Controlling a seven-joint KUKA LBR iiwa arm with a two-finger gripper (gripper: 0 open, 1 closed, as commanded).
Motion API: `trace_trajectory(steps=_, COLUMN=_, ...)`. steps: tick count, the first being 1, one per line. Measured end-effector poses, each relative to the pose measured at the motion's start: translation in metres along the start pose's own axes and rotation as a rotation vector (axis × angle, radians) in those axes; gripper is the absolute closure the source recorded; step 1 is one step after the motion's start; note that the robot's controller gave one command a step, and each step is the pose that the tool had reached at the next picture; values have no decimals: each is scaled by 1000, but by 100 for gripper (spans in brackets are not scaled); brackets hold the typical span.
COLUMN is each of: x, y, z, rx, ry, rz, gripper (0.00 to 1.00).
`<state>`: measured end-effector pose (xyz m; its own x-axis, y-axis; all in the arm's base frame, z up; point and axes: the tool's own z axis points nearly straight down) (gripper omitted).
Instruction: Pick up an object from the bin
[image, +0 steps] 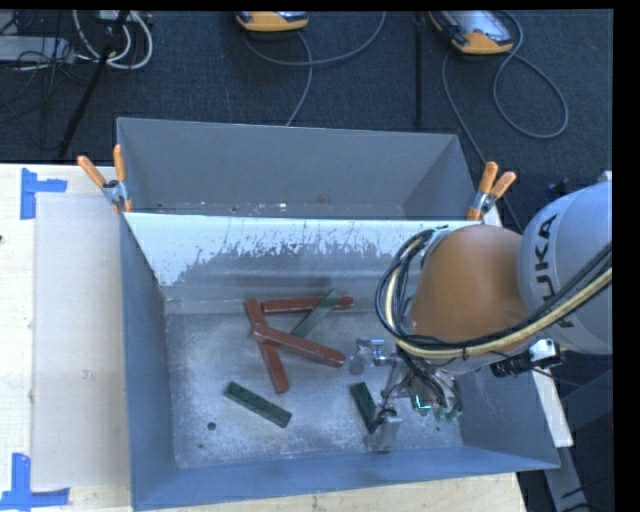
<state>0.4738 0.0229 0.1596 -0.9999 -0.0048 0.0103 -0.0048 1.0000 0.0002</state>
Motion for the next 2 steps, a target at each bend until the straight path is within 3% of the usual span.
trace_trajectory(steps=1, x=-9, y=-20, z=91, rx=-1, ry=-12, rz=198, gripper=0)
trace_trajectory(steps=2, x=-68, y=-83, z=83, rx=2, ry=-17, rz=276, gripper=0)
